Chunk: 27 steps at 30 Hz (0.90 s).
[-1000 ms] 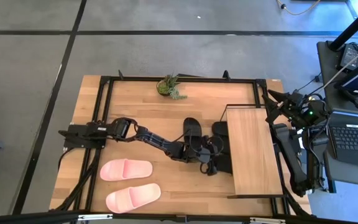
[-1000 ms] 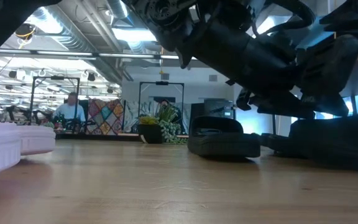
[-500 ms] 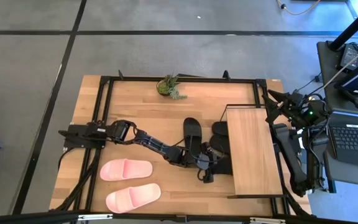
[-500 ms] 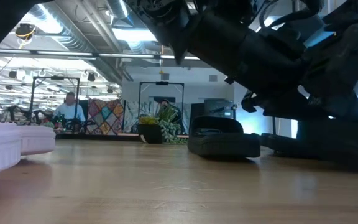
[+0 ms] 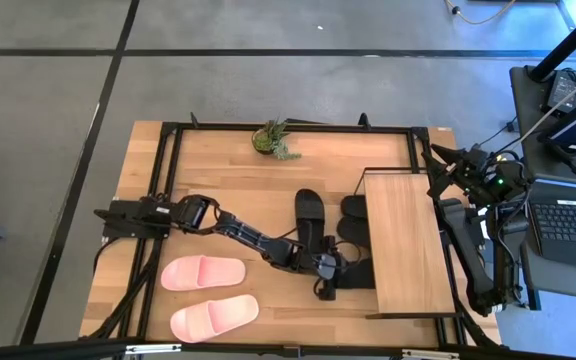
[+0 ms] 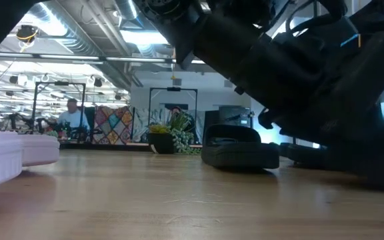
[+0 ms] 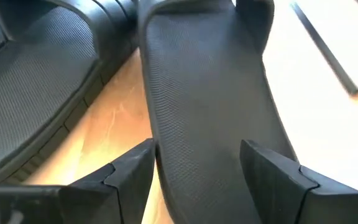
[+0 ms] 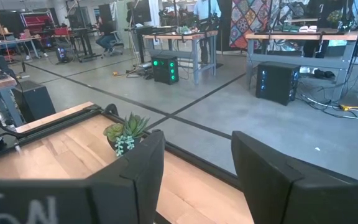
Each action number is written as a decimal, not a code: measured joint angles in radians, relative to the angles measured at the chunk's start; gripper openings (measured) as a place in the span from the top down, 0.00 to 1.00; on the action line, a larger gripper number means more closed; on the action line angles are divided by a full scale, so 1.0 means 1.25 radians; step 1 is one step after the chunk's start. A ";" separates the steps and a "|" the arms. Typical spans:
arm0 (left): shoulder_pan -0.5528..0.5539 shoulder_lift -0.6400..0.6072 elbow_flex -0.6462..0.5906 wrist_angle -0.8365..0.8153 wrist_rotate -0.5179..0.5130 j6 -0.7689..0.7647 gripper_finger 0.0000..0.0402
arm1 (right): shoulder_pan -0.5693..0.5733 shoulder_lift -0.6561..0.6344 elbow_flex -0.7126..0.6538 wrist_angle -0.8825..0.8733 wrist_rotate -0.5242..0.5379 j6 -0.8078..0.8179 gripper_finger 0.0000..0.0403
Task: Pick and place slides into the shelf
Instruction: Put the black slides under the shelf
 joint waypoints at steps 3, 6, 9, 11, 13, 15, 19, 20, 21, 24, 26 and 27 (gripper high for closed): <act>0.000 0.001 0.000 -0.008 0.000 0.025 0.43 | 0.000 0.000 0.000 0.000 0.000 0.000 0.53; 0.007 0.001 0.000 -0.006 0.000 0.005 0.43 | 0.000 0.000 0.000 -0.001 0.000 0.000 0.53; 0.023 0.001 0.000 0.002 -0.005 -0.009 0.43 | 0.000 0.000 0.000 -0.004 0.000 0.000 0.53; 0.038 0.001 0.000 0.011 -0.011 -0.043 0.43 | 0.000 0.000 0.000 -0.005 0.000 0.000 0.53; 0.050 0.001 0.000 0.023 -0.012 -0.083 0.43 | 0.000 0.000 0.000 -0.006 0.000 0.002 0.53; 0.060 0.001 0.000 0.033 -0.006 -0.100 0.43 | 0.000 0.000 0.000 -0.007 0.000 0.002 0.53; 0.062 0.001 0.000 0.036 -0.006 -0.098 0.43 | 0.000 0.000 0.000 -0.007 0.000 0.003 0.53; 0.061 0.001 0.000 0.037 -0.006 -0.098 0.43 | 0.000 0.000 0.000 -0.007 0.000 0.003 0.53; 0.060 0.000 0.000 0.041 -0.006 -0.098 0.43 | 0.000 0.000 0.000 -0.007 0.000 0.003 0.53; 0.053 -0.017 0.000 0.040 0.017 -0.080 0.43 | 0.000 0.000 0.000 -0.008 0.000 0.003 0.53; 0.048 -0.040 0.000 0.026 0.060 -0.048 0.43 | 0.000 0.000 0.000 -0.008 0.000 0.003 0.53; 0.043 -0.050 0.001 0.022 0.084 -0.040 0.43 | 0.000 0.000 0.000 -0.008 0.000 0.003 0.53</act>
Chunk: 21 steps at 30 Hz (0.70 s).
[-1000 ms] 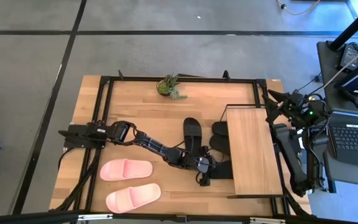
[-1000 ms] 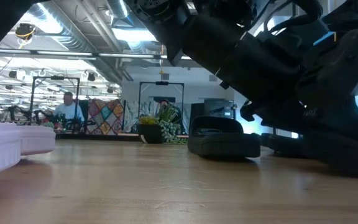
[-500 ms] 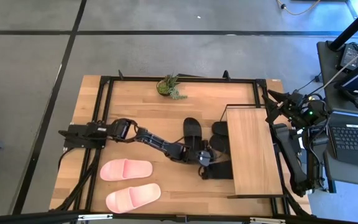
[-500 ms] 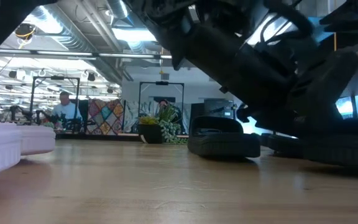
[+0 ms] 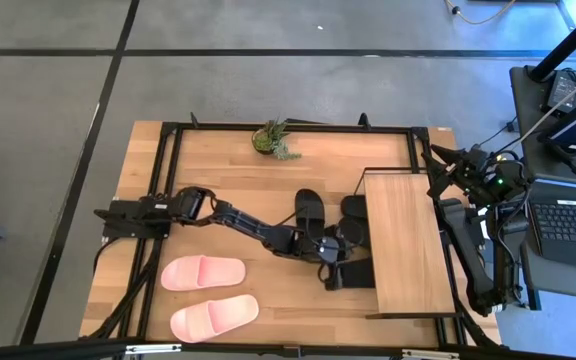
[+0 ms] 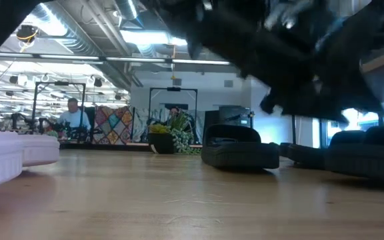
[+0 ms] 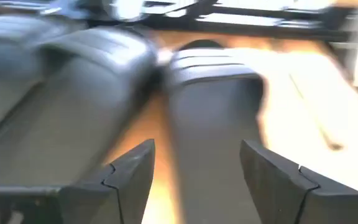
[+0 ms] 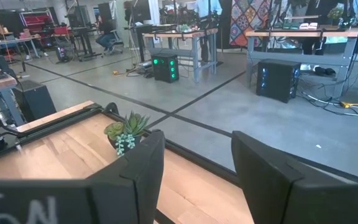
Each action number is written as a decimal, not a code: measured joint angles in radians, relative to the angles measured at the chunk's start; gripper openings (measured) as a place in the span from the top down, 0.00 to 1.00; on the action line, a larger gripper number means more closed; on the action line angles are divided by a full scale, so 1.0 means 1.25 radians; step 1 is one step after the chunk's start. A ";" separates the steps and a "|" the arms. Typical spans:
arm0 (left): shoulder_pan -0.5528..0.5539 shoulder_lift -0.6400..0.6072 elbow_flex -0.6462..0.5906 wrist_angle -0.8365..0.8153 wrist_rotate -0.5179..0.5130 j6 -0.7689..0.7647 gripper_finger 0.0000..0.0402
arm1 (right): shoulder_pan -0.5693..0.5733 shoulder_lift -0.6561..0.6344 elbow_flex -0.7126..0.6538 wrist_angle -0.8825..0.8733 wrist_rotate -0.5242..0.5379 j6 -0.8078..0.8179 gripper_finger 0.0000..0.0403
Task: Pick and place slides into the shelf
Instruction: Put the black slides under the shelf
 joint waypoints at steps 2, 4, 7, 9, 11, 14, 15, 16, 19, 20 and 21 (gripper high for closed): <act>-0.009 -0.019 0.000 -0.030 0.046 0.001 0.43 | 0.000 0.000 0.000 0.000 0.000 0.000 0.53; -0.019 -0.036 0.000 -0.047 0.095 0.003 0.43 | 0.000 0.000 0.000 -0.001 0.000 0.000 0.53; -0.037 -0.049 0.001 -0.063 0.143 0.003 0.43 | 0.000 0.000 0.000 -0.001 0.000 0.000 0.53; -0.055 -0.047 -0.001 -0.081 0.155 0.002 0.43 | 0.000 0.000 0.000 -0.001 0.000 0.000 0.53; -0.077 -0.044 -0.002 -0.093 0.148 0.000 0.43 | 0.000 0.000 0.000 -0.001 0.000 -0.001 0.53; -0.106 -0.043 0.000 -0.131 0.091 -0.013 0.43 | 0.000 0.000 0.000 -0.001 0.000 -0.001 0.53; -0.110 -0.040 0.000 -0.140 0.079 -0.013 0.43 | 0.000 0.000 0.000 -0.001 0.000 -0.001 0.53; -0.112 -0.038 -0.002 -0.142 0.069 -0.011 0.43 | 0.000 0.000 0.000 -0.001 0.000 -0.001 0.53; -0.116 -0.040 -0.001 -0.150 0.056 -0.008 0.43 | 0.000 0.000 0.000 -0.001 0.000 -0.001 0.53; -0.116 -0.040 -0.001 -0.165 0.056 -0.008 0.43 | 0.000 0.000 0.000 -0.001 0.000 -0.001 0.53; -0.115 -0.040 -0.001 -0.182 0.056 -0.008 0.43 | 0.000 0.000 0.000 -0.001 0.000 -0.001 0.53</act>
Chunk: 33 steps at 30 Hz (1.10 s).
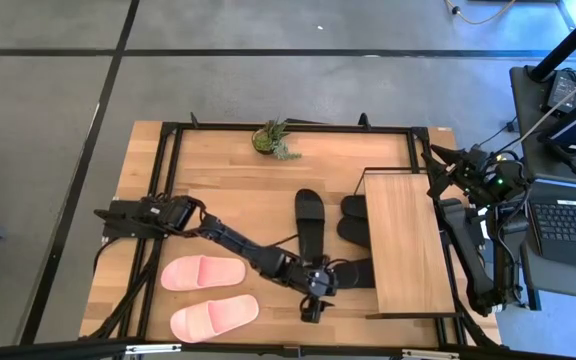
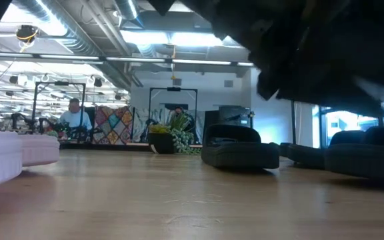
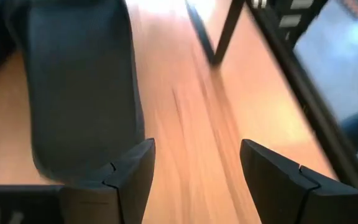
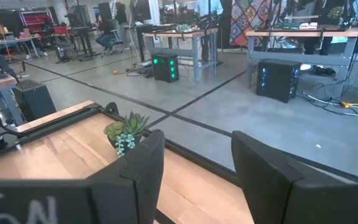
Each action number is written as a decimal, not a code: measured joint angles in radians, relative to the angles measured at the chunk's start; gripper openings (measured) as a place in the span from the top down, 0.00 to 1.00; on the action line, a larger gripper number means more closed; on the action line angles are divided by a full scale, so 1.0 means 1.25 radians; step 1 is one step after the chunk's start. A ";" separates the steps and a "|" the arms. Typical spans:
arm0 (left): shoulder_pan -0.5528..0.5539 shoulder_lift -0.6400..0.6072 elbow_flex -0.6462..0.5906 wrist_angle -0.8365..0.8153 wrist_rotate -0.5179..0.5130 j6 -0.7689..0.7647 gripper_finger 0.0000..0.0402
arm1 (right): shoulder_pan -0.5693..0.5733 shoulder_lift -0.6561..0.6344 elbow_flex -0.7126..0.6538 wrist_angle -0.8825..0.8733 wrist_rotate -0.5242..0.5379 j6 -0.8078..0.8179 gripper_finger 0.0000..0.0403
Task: Pick and place slides into the shelf
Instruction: Put the black slides under the shelf
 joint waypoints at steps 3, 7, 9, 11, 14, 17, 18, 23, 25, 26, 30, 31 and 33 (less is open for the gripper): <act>0.008 0.007 0.000 -0.019 0.011 -0.010 0.43 | 0.000 0.000 0.000 0.000 0.000 0.000 0.53; 0.016 0.014 -0.001 -0.009 0.030 0.005 0.43 | 0.000 0.000 0.000 0.000 0.000 0.000 0.53; 0.017 0.018 0.001 -0.004 0.036 0.011 0.43 | 0.000 0.000 0.000 0.000 0.000 0.000 0.53; 0.017 0.021 0.000 -0.010 0.045 0.011 0.43 | 0.000 0.000 0.000 0.000 0.000 0.000 0.53; 0.022 0.032 0.000 -0.010 0.042 0.011 0.43 | 0.000 0.000 0.000 0.000 0.000 0.000 0.53; 0.029 0.036 0.000 -0.004 0.031 0.010 0.43 | 0.000 0.000 0.000 0.000 0.000 0.000 0.53; 0.031 0.039 0.000 0.002 0.018 0.003 0.43 | 0.000 0.000 0.000 0.000 0.000 -0.001 0.53; 0.055 0.044 0.000 0.002 -0.020 -0.011 0.43 | 0.000 0.000 0.000 0.000 0.000 -0.001 0.53; 0.064 0.045 0.000 0.002 -0.028 -0.015 0.43 | 0.000 0.000 0.000 0.000 0.000 -0.001 0.53; 0.068 0.046 0.000 0.003 -0.030 -0.026 0.43 | 0.000 0.000 0.000 0.000 0.000 -0.001 0.53; 0.075 0.046 0.000 0.038 -0.016 -0.047 0.43 | 0.000 0.000 0.000 -0.001 0.000 -0.001 0.53; 0.076 0.046 0.000 0.035 -0.005 -0.047 0.43 | 0.000 0.000 0.000 -0.001 0.000 -0.001 0.53; 0.076 0.046 0.000 0.011 0.019 -0.047 0.43 | 0.000 0.000 0.000 0.000 0.000 -0.001 0.53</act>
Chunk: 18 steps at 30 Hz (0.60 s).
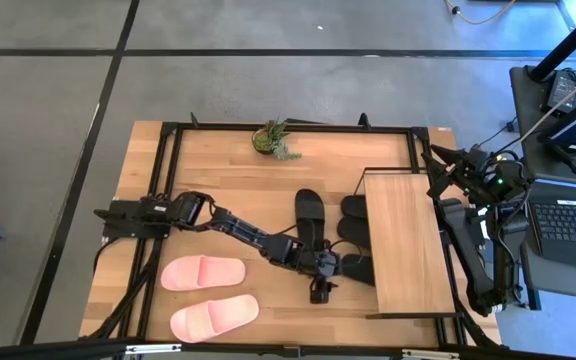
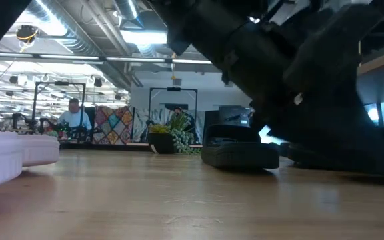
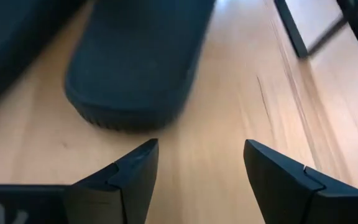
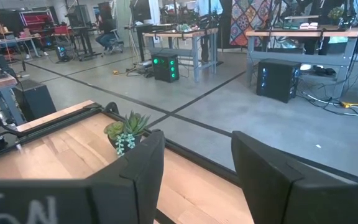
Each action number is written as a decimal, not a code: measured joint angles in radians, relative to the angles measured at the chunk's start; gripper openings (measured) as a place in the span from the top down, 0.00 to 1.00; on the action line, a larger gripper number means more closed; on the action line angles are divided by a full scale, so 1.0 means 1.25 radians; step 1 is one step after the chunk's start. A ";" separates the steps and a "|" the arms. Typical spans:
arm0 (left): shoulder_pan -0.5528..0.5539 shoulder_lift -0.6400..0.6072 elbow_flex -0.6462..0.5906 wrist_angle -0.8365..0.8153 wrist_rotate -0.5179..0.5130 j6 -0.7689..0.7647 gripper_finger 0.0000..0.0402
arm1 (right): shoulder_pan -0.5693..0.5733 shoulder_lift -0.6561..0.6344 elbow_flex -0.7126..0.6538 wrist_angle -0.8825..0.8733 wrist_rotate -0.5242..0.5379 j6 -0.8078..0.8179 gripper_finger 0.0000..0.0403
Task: Pick and place slides into the shelf
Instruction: Put the black slides under the shelf, then put the black slide under the shelf
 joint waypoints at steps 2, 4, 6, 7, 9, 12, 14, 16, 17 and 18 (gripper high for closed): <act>0.000 -0.011 0.000 -0.033 0.025 -0.001 0.43 | 0.000 0.000 0.000 0.000 0.000 0.000 0.53; 0.000 -0.031 0.000 -0.060 0.044 -0.010 0.43 | 0.000 0.000 0.000 0.000 0.000 0.000 0.53; 0.000 -0.054 0.000 -0.102 0.046 -0.036 0.43 | 0.000 0.000 0.000 0.000 0.000 0.000 0.53; 0.003 -0.064 0.000 -0.118 0.047 -0.047 0.43 | 0.000 0.000 0.000 -0.001 0.000 0.000 0.53; 0.009 -0.088 -0.001 -0.161 0.043 -0.069 0.43 | 0.000 0.000 0.000 -0.001 0.000 0.000 0.53; 0.021 -0.126 0.000 -0.155 0.041 -0.103 0.43 | 0.000 0.000 0.000 -0.002 0.000 0.000 0.53; 0.030 -0.147 0.000 -0.154 0.040 -0.152 0.43 | 0.000 0.000 0.000 -0.005 -0.001 0.001 0.53; 0.042 -0.167 0.000 -0.169 0.032 -0.229 0.43 | 0.000 0.000 0.000 -0.007 -0.001 0.001 0.53; 0.049 -0.176 0.000 -0.183 0.021 -0.269 0.43 | 0.000 0.000 0.000 -0.007 -0.001 0.001 0.53; 0.057 -0.186 0.000 -0.188 0.010 -0.304 0.43 | 0.000 0.000 0.000 -0.007 -0.001 0.001 0.53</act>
